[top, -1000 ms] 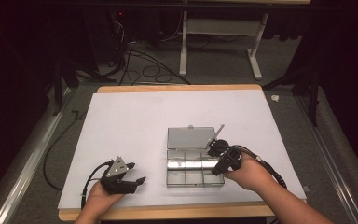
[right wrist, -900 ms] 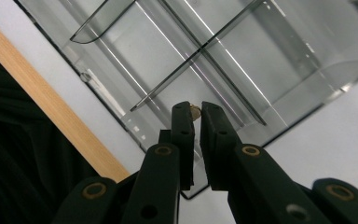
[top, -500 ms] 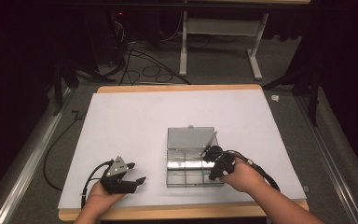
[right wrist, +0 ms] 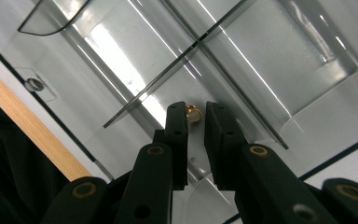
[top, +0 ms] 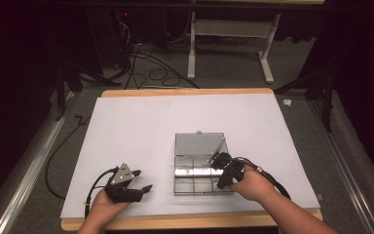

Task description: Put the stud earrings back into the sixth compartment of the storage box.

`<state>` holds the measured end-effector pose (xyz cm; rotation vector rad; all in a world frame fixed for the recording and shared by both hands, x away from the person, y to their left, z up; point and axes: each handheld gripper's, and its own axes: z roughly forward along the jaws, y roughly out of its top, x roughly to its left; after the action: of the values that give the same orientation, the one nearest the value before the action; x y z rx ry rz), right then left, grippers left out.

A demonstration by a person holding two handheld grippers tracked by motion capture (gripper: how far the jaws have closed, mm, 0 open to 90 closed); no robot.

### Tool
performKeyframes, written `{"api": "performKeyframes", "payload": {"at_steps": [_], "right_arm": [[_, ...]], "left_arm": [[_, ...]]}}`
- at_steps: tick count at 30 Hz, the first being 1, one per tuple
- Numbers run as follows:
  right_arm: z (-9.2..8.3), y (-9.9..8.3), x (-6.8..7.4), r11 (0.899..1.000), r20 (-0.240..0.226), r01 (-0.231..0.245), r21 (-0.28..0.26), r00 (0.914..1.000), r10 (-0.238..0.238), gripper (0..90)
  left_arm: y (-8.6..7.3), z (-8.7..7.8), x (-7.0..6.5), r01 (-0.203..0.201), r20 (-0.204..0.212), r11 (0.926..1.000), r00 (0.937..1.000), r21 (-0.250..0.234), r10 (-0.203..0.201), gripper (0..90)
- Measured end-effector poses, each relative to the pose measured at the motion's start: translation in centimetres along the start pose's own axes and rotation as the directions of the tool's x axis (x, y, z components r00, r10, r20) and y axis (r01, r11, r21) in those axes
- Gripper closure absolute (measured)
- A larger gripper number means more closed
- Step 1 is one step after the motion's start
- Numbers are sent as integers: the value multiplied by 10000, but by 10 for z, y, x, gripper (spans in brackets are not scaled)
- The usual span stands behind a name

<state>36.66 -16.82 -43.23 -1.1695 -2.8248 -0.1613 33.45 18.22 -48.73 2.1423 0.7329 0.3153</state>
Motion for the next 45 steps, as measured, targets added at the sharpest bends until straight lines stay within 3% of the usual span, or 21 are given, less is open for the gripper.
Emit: {"api": "performKeyframes", "payload": {"at_steps": [6, 9, 12, 15, 28, 41, 45], "right_arm": [[-13, -1, 0, 9990, 74, 163, -422, 9998, -160, 772], [-19, -2, 0, 9983, 61, -125, -568, 9999, 129, 758], [-26, -5, -2, 9972, 115, -29, -749, 9999, 37, 744], [-34, -7, -2, 9957, 86, -353, -855, 9993, 361, 739], [-59, -25, -14, 9907, 391, -640, -1200, 9968, 692, 732], [-55, -48, -37, 9838, 651, -1244, -1290, 9889, 1335, 714], [-44, -57, -53, 9802, 718, -1626, -1133, 9826, 1713, 706]], "left_arm": [[0, 0, 0, 7, 17, 10000, 10000, -2, -7, 296], [0, -1, -1, -80, -32, 10000, 10000, -32, 80, 296], [0, 0, 0, 10, 13, 10000, 10000, -6, -10, 296], [0, 0, -1, -64, -34, 10000, 10000, -18, 64, 296], [0, 0, -1, -65, 5, 10000, 10000, -8, 65, 296], [0, 0, 0, -55, 99, 10000, 9999, -15, 55, 292], [0, 0, -1, -84, 85, 9999, 9999, -63, 85, 293]]}}
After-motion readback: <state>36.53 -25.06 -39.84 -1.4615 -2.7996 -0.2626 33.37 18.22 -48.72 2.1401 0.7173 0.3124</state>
